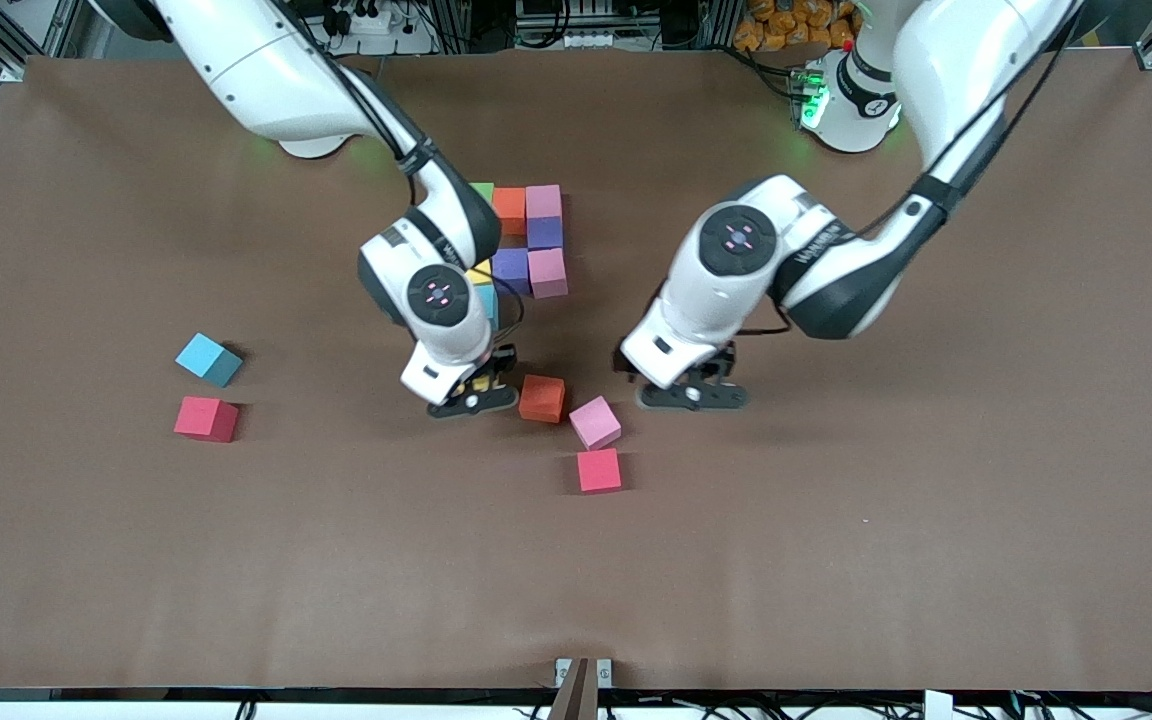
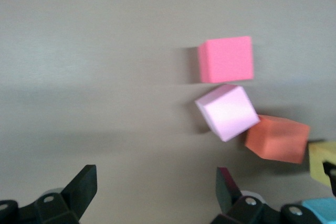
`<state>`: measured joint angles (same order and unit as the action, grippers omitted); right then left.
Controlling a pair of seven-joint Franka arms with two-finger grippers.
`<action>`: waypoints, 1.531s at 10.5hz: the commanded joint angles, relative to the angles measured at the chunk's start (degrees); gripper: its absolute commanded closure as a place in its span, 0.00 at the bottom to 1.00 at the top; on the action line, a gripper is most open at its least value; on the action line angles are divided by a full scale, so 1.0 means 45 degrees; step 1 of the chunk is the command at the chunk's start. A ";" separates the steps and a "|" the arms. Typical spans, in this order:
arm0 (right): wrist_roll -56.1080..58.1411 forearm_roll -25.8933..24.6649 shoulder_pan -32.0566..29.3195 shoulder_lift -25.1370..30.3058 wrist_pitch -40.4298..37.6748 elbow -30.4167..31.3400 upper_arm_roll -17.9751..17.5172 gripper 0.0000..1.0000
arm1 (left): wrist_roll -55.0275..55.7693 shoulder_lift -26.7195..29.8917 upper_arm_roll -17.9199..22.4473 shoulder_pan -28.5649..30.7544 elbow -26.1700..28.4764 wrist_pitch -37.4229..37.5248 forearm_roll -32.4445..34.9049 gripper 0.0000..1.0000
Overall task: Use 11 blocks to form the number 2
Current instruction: 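Withdraw the left gripper while the right gripper carries yellow to the figure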
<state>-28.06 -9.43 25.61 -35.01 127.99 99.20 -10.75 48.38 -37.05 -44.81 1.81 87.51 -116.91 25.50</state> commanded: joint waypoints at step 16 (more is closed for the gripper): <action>-0.1439 -0.0443 0.0012 0.1394 0.1714 0.3052 -0.0091 1.00 | -0.1356 -0.1218 0.0676 -0.0222 0.0087 -0.0172 -0.0198 0.00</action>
<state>-32.90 -10.76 25.88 -30.34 135.01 110.61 -10.73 42.49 -41.60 -43.95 3.46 88.84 -116.91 24.28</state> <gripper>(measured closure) 0.467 0.000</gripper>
